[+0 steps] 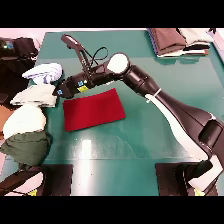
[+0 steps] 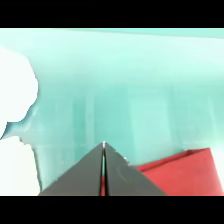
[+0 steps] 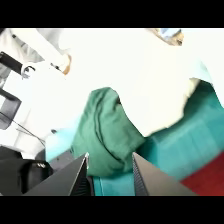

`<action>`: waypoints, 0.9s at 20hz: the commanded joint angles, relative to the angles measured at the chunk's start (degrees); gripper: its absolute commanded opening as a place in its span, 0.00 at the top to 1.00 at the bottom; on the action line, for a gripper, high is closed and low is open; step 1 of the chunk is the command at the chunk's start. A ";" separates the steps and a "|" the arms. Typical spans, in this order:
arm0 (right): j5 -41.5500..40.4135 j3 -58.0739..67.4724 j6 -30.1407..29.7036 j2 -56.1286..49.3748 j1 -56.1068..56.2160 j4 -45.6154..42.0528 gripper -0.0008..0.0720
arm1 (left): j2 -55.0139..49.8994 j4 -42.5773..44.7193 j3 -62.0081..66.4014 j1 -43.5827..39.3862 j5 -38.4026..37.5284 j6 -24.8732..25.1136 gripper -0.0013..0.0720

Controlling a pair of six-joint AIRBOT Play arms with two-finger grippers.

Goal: Fold the shirts.

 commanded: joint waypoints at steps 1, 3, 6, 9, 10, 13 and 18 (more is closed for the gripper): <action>4.22 -6.51 -0.15 2.43 -5.44 -4.57 0.56 | 0.57 0.44 -0.11 -1.46 -2.36 0.94 0.95; 5.33 -15.47 2.45 7.17 -11.78 -10.21 0.57 | 0.07 0.44 -0.15 -4.26 -1.99 1.53 0.95; 6.62 -28.76 6.43 13.14 -22.10 -20.13 0.46 | -0.07 0.24 -0.70 -7.67 0.04 1.75 0.95; 6.21 -37.79 6.43 13.86 -29.44 -20.26 0.11 | -0.07 -0.59 -1.49 -8.70 1.70 1.77 0.95; 5.29 -39.76 6.38 13.22 -30.18 -19.93 0.11 | -0.09 -1.27 -1.79 -8.68 2.19 1.77 0.95; 3.87 -40.48 2.67 8.63 -28.98 -12.50 0.12 | -0.11 -1.33 -3.10 -8.68 3.98 1.77 0.95; 2.12 -30.97 1.14 -2.75 -20.90 -4.61 0.16 | -1.36 -3.50 -3.45 -8.70 3.56 1.77 0.95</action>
